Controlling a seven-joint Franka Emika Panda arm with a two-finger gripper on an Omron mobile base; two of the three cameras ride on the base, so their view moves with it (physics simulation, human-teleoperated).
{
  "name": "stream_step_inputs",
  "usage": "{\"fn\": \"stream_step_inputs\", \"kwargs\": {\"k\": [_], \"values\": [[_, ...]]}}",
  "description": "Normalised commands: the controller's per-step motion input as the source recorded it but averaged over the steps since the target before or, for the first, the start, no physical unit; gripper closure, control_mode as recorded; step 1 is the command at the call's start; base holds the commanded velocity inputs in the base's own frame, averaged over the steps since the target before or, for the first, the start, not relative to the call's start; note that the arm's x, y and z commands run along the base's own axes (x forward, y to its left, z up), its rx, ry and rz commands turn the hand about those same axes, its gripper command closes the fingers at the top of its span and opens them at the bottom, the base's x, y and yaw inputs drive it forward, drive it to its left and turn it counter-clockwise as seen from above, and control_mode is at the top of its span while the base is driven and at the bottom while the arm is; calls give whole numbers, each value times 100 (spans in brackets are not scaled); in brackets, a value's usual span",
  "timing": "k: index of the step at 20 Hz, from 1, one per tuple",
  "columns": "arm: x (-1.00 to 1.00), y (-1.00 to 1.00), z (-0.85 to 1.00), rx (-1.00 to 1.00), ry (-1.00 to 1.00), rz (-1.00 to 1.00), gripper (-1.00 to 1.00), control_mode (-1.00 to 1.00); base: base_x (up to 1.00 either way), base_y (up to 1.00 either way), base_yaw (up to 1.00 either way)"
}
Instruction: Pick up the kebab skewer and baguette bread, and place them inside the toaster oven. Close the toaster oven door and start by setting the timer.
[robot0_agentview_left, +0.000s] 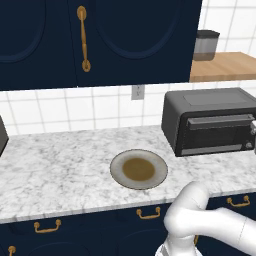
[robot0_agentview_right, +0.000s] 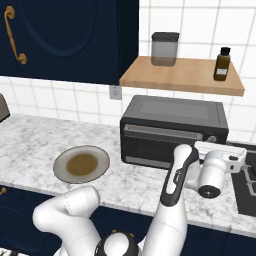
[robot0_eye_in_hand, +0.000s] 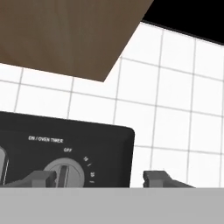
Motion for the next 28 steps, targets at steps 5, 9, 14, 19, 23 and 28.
{"fn": "stream_step_inputs", "kwargs": {"k": [5, 9, 14, 19, 23, 28], "values": [[31, 0, -50, 0, -4, -13, 100, -100, 0, 0, 0], [36, 4, -49, 0, -5, -15, 100, -100, 0, 0, 0], [34, 9, -47, -1, -6, -15, 100, -100, 0, 0, 0], [27, 14, -44, -4, -7, -15, 100, -100, 0, 0, 0], [38, 21, -44, -9, -9, -13, 100, -100, 0, 0, 0], [33, 25, -29, -16, -8, -12, 100, -100, 0, 0, 0]]}}
